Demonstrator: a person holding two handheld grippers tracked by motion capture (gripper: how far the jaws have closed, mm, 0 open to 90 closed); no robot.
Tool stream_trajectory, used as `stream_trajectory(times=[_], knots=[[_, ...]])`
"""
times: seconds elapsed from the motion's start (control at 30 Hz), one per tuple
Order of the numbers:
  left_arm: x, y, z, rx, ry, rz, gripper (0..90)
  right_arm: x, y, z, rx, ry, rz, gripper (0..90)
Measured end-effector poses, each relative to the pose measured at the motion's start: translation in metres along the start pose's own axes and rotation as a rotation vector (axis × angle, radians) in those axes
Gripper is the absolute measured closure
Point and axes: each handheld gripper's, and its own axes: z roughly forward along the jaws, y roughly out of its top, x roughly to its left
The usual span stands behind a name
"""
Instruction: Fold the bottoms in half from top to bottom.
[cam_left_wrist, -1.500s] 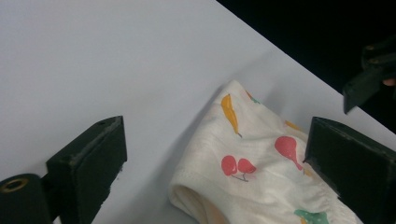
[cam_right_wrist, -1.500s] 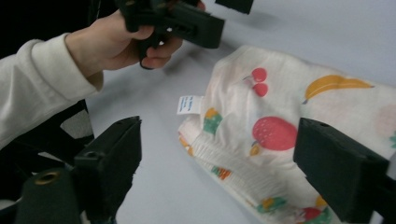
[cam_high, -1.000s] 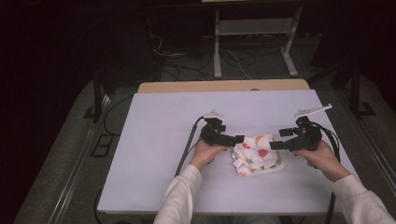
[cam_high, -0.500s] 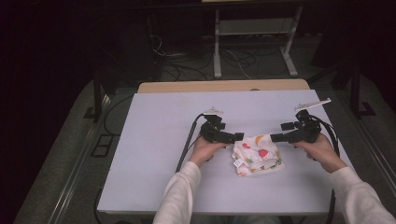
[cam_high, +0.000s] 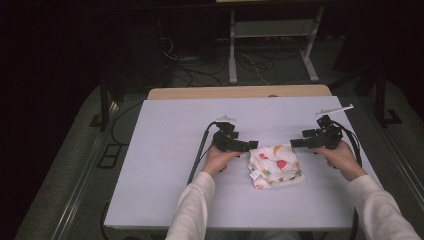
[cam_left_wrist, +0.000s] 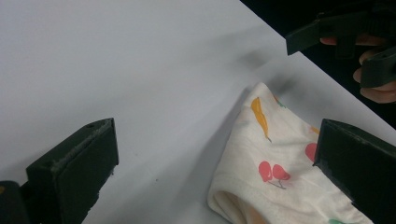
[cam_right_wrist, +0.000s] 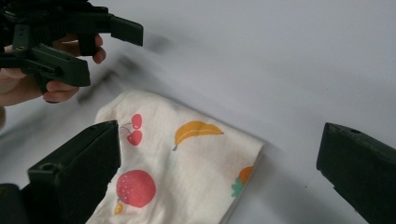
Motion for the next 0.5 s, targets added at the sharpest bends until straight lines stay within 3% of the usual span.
stream_trajectory(times=[0.27,0.4,0.5], knots=[[0.001,-0.004,0.007,0.037,0.015,0.002,0.3,-0.009,-0.003,0.008,0.022,-0.016,0.019,0.0],[0.002,-0.005,0.008,0.063,-0.009,-0.005,8.8,-0.011,-0.004,0.013,0.04,-0.03,0.016,0.0],[0.003,-0.006,0.009,0.08,-0.019,-0.015,14.1,-0.012,-0.005,0.015,0.049,-0.039,0.004,6.5]])
